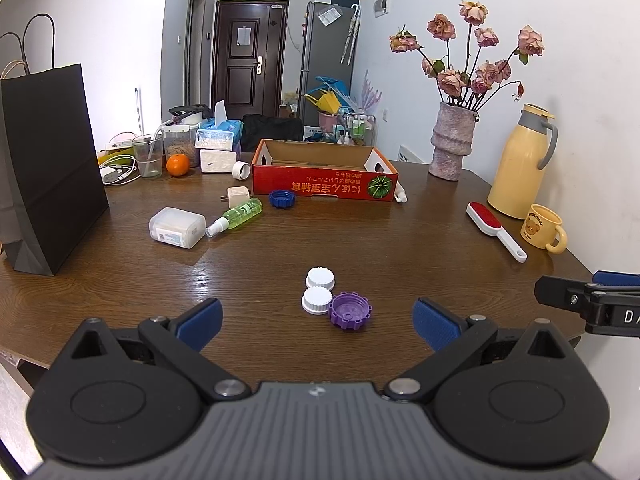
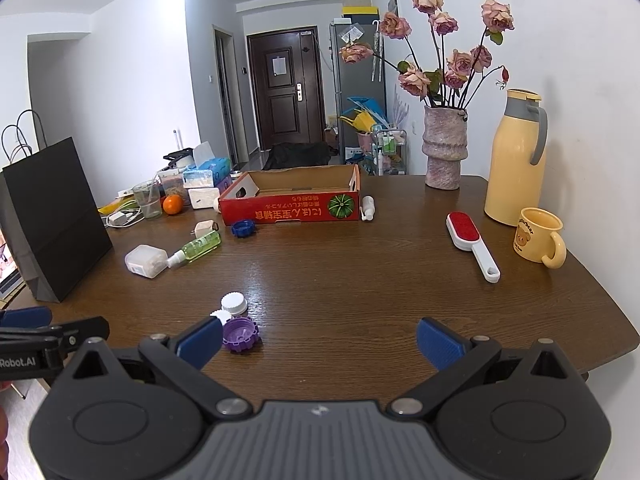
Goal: Organize rigid objects
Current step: 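Grasp the purple toothed cap with the right tool while the left tool grasps a white cap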
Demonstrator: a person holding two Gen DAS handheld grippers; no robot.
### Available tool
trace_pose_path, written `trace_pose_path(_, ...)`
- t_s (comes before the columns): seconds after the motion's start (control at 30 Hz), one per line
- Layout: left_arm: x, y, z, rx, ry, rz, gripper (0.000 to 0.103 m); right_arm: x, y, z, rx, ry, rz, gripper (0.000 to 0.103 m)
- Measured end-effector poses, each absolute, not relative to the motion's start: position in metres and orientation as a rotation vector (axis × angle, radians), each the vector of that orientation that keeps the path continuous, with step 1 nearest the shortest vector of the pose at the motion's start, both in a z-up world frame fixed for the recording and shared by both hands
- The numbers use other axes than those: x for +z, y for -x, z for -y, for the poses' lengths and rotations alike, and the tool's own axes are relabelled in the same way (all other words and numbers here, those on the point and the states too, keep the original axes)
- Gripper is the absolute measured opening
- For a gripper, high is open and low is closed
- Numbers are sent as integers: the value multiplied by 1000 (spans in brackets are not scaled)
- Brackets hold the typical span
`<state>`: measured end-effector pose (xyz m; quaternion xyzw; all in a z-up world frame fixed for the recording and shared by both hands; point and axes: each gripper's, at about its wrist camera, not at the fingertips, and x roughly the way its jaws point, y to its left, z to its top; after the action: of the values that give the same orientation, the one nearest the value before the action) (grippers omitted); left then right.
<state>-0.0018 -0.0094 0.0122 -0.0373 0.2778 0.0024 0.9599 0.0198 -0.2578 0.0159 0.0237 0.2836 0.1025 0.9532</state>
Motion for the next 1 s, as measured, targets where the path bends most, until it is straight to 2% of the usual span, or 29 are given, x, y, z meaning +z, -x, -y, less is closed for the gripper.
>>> trace_pose_path(0.43,7,-3,9,13,80,-575,103,11,-27,248,225,-27,-577,103)
trace_pose_path(1.0,-39,-75,-23,57,114,-676,103,-38,-106,204,312,24,-691,102)
